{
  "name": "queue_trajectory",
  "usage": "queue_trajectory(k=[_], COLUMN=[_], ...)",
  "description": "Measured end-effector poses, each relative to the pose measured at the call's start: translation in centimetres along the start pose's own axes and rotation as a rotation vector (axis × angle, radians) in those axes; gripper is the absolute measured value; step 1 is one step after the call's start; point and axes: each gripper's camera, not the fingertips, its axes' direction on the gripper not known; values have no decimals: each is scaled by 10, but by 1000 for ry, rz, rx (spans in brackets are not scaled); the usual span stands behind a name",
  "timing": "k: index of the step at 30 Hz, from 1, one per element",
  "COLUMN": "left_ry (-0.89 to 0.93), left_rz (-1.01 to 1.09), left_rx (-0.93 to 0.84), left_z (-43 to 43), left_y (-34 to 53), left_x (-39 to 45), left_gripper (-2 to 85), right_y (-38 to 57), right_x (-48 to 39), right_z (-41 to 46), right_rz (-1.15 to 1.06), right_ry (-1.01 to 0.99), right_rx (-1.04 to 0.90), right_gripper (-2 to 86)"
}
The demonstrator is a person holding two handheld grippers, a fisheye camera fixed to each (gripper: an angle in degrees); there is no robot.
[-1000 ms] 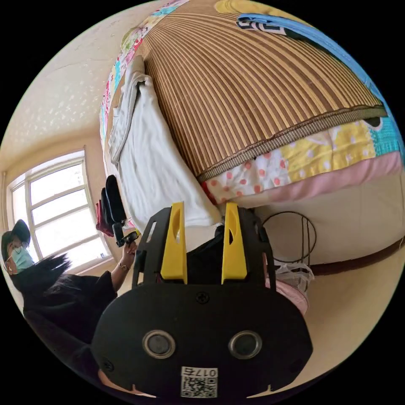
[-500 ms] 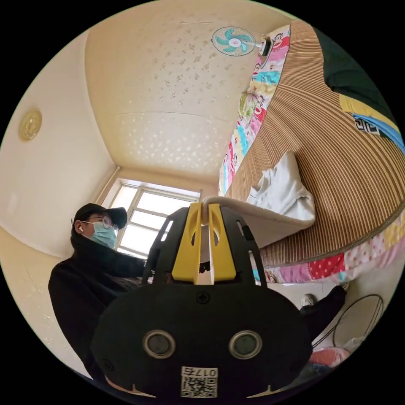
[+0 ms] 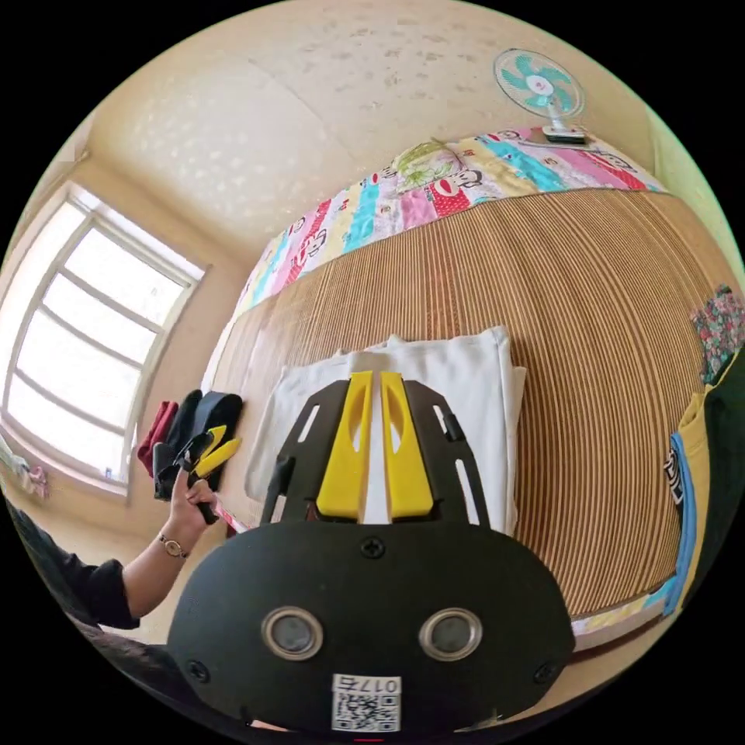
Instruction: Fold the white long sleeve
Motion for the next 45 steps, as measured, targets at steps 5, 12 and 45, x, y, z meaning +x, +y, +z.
queue_trajectory(k=[5, 12, 45], left_ry=[76, 397, 296], left_rz=[-252, -96, 172], left_rx=[-56, 67, -862], left_z=[49, 89, 377], left_y=[75, 39, 232], left_x=[-45, 2, 295], left_gripper=[172, 65, 66], right_y=[36, 8, 121], right_x=[-55, -4, 261], right_z=[59, 142, 53], right_rz=[-134, -80, 1004], right_ry=[161, 199, -1253], right_rx=[86, -156, 235], right_gripper=[7, 5, 234])
